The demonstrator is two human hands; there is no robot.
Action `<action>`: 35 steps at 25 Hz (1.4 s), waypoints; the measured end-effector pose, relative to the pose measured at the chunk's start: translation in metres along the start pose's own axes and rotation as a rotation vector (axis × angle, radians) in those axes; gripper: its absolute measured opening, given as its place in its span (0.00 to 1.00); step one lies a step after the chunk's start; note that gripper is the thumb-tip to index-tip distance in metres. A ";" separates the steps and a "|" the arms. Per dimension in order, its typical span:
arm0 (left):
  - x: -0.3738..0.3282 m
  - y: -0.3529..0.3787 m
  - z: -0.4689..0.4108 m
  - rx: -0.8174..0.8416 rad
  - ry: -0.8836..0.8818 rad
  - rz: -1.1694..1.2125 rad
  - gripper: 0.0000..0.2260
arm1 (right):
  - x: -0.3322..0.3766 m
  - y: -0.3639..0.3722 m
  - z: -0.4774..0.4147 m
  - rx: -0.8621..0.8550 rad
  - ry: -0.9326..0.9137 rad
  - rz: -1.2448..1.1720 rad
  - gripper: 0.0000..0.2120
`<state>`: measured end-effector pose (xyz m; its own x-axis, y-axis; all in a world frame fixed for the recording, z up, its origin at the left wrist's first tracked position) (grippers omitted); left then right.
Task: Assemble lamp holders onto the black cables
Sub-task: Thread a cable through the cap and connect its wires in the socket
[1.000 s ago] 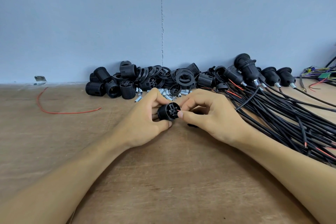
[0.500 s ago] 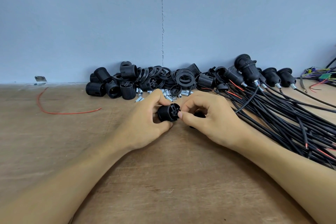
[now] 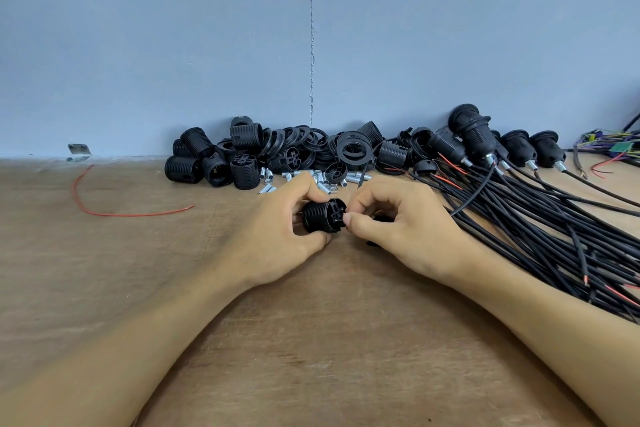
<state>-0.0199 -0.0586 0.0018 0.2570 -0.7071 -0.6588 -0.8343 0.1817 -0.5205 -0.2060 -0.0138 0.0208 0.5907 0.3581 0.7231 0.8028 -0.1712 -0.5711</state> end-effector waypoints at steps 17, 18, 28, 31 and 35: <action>0.003 -0.001 0.000 -0.066 0.005 -0.058 0.18 | 0.000 0.000 -0.002 0.003 0.064 0.025 0.08; 0.003 -0.001 0.000 -0.068 0.015 -0.080 0.17 | 0.000 0.000 -0.002 0.004 0.059 0.031 0.09; 0.000 -0.002 0.003 -0.089 0.092 -0.270 0.17 | 0.000 0.000 -0.001 0.009 0.037 0.062 0.08; 0.001 -0.001 0.003 -0.089 0.076 -0.274 0.18 | 0.001 0.000 -0.001 0.019 0.014 0.078 0.06; 0.003 -0.001 0.002 -0.076 0.071 -0.258 0.17 | 0.002 0.000 0.000 -0.001 0.001 0.114 0.05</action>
<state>-0.0170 -0.0592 -0.0007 0.4332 -0.7700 -0.4685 -0.7807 -0.0608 -0.6220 -0.2045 -0.0135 0.0221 0.6784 0.3353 0.6537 0.7304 -0.2120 -0.6492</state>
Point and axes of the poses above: each hand's wrist, its own z-axis away from the middle knuckle, its own y-axis out of the palm, x = y × z, the point moved 3 cm from there along -z, towards the middle knuckle, and after that the axes turned 7 degrees about y, right-handed, at the moved point
